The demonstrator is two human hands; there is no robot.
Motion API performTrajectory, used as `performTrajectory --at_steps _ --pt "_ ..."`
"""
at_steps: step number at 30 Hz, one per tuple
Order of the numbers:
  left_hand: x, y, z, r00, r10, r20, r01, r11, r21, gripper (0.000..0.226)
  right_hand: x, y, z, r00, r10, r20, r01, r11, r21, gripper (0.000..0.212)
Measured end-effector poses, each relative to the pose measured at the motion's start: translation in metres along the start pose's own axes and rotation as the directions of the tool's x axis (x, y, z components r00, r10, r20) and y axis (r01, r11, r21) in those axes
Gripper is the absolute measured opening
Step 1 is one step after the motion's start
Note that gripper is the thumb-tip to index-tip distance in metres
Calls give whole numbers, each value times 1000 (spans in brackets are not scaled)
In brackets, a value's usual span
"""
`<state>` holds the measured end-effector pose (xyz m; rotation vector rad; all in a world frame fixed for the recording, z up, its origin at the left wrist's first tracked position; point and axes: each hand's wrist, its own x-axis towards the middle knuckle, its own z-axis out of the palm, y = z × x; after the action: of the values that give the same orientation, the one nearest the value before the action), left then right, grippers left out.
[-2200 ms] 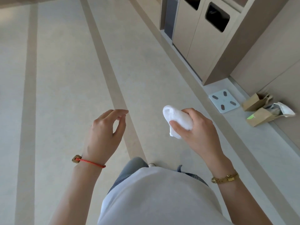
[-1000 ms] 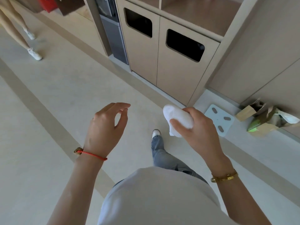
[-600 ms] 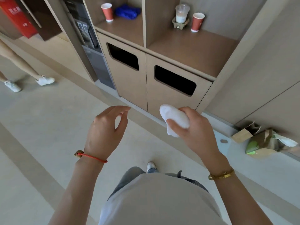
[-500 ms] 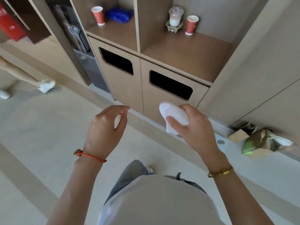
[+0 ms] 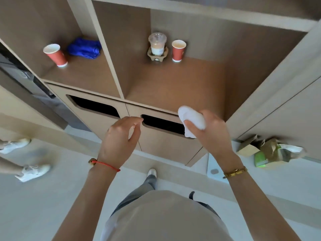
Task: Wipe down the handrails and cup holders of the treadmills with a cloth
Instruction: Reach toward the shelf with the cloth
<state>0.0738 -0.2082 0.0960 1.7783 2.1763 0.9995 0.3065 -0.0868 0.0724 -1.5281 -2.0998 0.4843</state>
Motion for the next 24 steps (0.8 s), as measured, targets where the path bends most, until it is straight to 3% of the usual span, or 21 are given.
performTrajectory --at_steps 9,14,24 --pt "130 -52 37 980 104 168 -105 994 0 24 124 -5 58 992 102 -68 -112 982 -154 51" --pt "167 -64 63 965 99 244 -110 993 35 27 161 14 88 991 53 -124 -89 949 -302 48" --pt "189 -65 97 958 27 287 -40 999 38 28 171 50 119 999 32 20 -18 871 -492 52"
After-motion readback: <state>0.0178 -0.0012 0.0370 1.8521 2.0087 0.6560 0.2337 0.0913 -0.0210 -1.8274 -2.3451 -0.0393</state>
